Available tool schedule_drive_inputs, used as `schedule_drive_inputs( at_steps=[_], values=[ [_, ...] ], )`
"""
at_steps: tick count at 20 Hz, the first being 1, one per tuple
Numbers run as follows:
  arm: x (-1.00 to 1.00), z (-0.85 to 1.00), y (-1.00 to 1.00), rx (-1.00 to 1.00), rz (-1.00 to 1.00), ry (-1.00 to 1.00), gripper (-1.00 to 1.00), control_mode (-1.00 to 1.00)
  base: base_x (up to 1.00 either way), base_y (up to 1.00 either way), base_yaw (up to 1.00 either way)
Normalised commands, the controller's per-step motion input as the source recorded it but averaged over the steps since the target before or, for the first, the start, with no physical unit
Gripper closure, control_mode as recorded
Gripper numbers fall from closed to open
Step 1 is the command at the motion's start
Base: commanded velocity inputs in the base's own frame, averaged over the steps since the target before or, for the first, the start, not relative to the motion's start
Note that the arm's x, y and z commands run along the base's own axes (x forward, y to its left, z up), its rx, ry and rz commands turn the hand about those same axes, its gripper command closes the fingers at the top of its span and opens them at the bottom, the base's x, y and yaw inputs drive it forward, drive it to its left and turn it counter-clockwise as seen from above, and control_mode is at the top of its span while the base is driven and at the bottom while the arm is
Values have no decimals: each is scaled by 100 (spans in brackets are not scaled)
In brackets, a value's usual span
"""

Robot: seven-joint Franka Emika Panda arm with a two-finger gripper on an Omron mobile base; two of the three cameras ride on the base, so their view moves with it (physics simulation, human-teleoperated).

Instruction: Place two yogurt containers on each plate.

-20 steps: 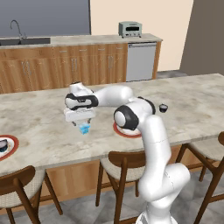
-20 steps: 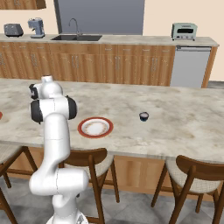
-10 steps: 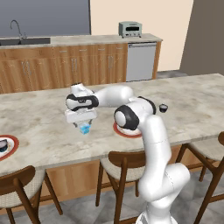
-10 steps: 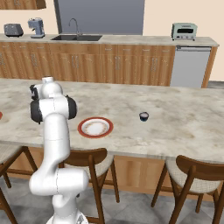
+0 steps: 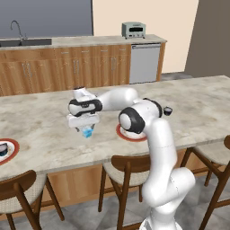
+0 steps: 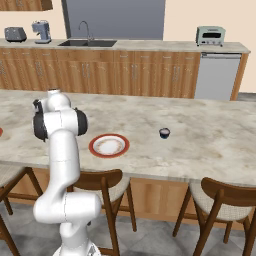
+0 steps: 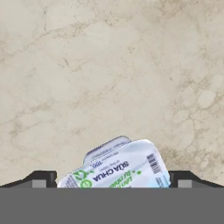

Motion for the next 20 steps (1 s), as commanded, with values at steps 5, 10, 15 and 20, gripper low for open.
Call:
schedule_drive_inputs(
  at_steps=[5, 10, 15, 20],
  values=[
    [-12, -11, -2, 8, 0, -2, -100, -100, 0, 0, 0],
    [-8, -1, -5, 1, 0, -17, -100, -100, 0, 0, 0],
    [-7, -5, -1, 0, 0, -11, -100, -100, 0, 0, 0],
    [-11, -15, 0, 3, 0, 0, -100, -100, 0, 0, 0]
  ],
)
